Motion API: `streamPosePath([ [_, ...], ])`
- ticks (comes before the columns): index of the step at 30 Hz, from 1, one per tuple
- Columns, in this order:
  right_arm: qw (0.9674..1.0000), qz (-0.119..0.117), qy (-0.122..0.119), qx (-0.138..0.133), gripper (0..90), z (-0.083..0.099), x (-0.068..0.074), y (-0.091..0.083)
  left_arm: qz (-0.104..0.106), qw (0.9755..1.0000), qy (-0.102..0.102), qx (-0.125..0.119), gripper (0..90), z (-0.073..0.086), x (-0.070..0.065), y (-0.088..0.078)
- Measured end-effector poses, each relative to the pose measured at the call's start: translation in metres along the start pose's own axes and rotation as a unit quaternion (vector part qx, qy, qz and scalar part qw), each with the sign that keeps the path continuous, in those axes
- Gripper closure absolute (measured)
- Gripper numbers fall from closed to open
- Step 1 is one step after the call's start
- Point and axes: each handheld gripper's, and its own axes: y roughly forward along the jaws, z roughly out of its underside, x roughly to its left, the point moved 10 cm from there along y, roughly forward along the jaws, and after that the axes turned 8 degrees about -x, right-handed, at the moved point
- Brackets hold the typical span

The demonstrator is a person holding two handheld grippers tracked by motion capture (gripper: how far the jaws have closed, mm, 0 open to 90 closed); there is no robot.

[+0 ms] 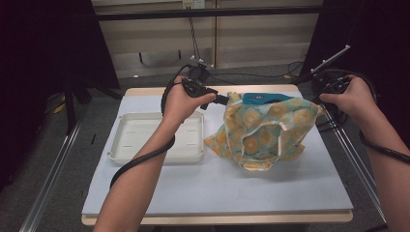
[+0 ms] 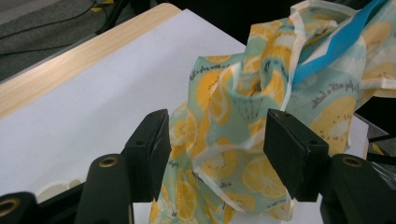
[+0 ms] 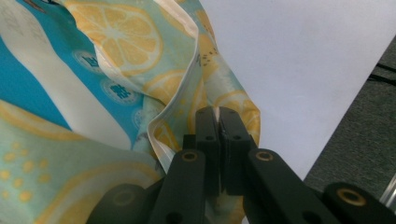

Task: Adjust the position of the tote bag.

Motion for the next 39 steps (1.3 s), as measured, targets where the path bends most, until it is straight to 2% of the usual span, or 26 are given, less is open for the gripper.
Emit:
streamPosePath([
  [1,1.0,0.001,-0.008,-0.001,88.0,0.0,-0.002,0.0,0.0,1.0,0.001,0.0,40.8,0.001,0.0,0.0],
  [4,0.9999,0.008,-0.001,0.008,88.1,0.003,-0.002,-0.003,0.003,1.0,-0.002,0.001,39.9,0.004,-0.001,0.001],
  [5,0.9999,0.008,-0.005,0.007,88.2,0.003,-0.002,-0.003,0.002,1.0,0.001,0.007,39.7,0.005,0.0,0.0],
  [7,0.9999,0.006,-0.013,0.005,88.3,0.004,-0.003,-0.002,0.008,1.0,-0.004,0.003,39.6,0.007,-0.001,0.002],
  [10,0.9999,0.006,-0.011,0.011,86.7,0.006,-0.002,-0.004,0.009,1.0,-0.001,0.005,39.6,0.009,-0.002,0.002],
  [11,0.9999,0.007,-0.013,0.008,85.1,0.005,-0.002,-0.005,0.011,0.9999,-0.003,0.003,39.6,0.009,-0.003,0.002],
  [13,0.9997,0.006,-0.024,0.002,74.0,0.003,0.0,-0.008,0.01,0.9999,-0.001,0.008,39.6,0.011,-0.004,0.002],
  [15,0.9998,0.013,-0.018,-0.001,69.7,0.001,0.0,-0.014,0.012,0.9999,-0.002,0.008,39.7,0.011,-0.005,0.003],
  [16,0.9996,0.013,-0.026,-0.002,67.1,0.0,-0.001,-0.016,0.012,0.9999,-0.002,0.007,39.7,0.011,-0.006,0.004],
  [18,0.9995,0.021,-0.022,-0.004,63.0,-0.001,-0.001,-0.022,0.013,0.9999,-0.003,0.009,39.7,0.012,-0.007,0.004],
  [20,0.9995,0.017,-0.024,-0.013,60.2,-0.005,0.0,-0.028,0.014,0.9999,-0.004,0.004,39.7,0.011,-0.009,0.007],
  [23,0.9995,0.012,-0.021,-0.02,58.2,-0.01,0.006,-0.038,0.017,0.9998,0.003,0.01,39.7,0.013,-0.01,0.007],
  [24,0.9992,0.011,-0.029,-0.024,56.8,-0.013,0.007,-0.041,0.018,0.9998,-0.003,0.005,39.7,0.012,-0.011,0.009],
  [25,0.9992,0.012,-0.027,-0.027,56.2,-0.015,0.009,-0.044,0.014,0.9999,-0.006,0.008,39.8,0.012,-0.011,0.009],
  [28,0.9988,0.007,-0.034,-0.034,54.4,-0.021,0.016,-0.05,0.019,0.9998,0.003,0.01,40.1,0.012,-0.012,0.01],
  [30,0.9986,0.003,-0.039,-0.036,53.9,-0.025,0.021,-0.053,0.018,0.9998,-0.001,0.007,40.9,0.011,-0.013,0.011],
  [33,0.9982,0.001,-0.044,-0.041,51.1,-0.031,0.028,-0.058,0.018,0.9998,0.004,0.012,43.1,0.011,-0.013,0.01],
  [35,0.9976,-0.005,-0.049,-0.048,50.4,-0.034,0.032,-0.06,0.02,0.9998,-0.001,0.006,43.5,0.01,-0.014,0.011],
  [39,0.9971,-0.016,-0.062,-0.041,50.4,-0.033,0.044,-0.058,0.019,0.9998,0.0,0.005,44.5,0.01,-0.014,0.011],
])
